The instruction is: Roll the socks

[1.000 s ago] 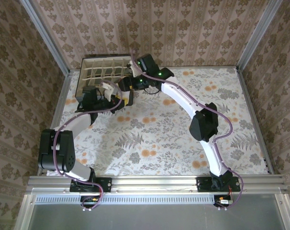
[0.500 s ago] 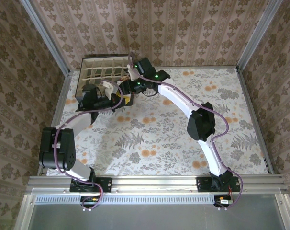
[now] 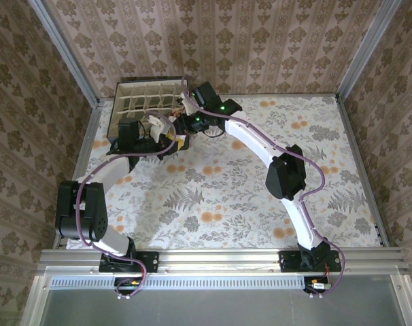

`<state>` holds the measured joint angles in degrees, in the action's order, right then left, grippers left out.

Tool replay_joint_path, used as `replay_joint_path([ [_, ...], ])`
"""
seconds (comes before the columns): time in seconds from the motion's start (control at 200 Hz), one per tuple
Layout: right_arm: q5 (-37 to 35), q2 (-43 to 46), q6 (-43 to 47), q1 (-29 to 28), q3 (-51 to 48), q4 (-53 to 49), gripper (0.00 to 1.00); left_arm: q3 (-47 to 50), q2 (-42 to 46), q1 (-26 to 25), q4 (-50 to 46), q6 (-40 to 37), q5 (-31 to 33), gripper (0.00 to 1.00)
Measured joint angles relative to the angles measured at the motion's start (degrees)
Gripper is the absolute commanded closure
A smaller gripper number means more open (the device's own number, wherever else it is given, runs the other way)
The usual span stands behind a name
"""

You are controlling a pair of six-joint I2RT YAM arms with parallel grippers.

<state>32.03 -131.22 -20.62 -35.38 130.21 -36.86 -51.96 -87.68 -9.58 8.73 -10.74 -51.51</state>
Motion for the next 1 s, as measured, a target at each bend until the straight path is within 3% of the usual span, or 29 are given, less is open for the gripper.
replay_joint_path([
  [0.065,-1.29,0.0,0.9,-0.17,0.0,-0.04,1.0,-0.11,0.09,-0.2,-0.35,-0.68,1.25,0.29],
  [0.1,-2.45,0.0,1.42,-0.26,0.0,-0.09,1.0,-0.11,0.15,-0.17,-0.5,-0.74,2.16,0.09],
  [0.12,-3.15,0.0,1.62,-0.26,0.0,-0.11,1.0,-0.11,0.2,-0.11,-0.63,-0.74,2.8,0.05],
  [0.38,-12.52,0.0,2.58,1.6,0.0,0.13,1.0,-1.7,1.18,1.77,-2.69,0.28,8.13,0.0],
  [0.545,-17.4,0.17,2.21,4.96,-1.01,1.38,1.0,-16.24,-5.11,3.1,-7.8,2.19,16.13,0.0],
  [0.745,-19.8,3.23,1.95,7.76,-9.62,3.65,1.0,-34.58,-18.86,3.13,-15.3,9.05,23.45,0.0],
  [0.875,-19.96,6.58,1.92,8.26,-15.67,4.66,1.0,-40.76,-26.58,1.25,-20.9,10.1,28.13,0.0],
  [1.0,-20.04,10.4,1.95,8.98,-20.37,5.86,1.0,-41.22,-29.29,-3.85,-25.33,9.11,33.14,0.0],
])
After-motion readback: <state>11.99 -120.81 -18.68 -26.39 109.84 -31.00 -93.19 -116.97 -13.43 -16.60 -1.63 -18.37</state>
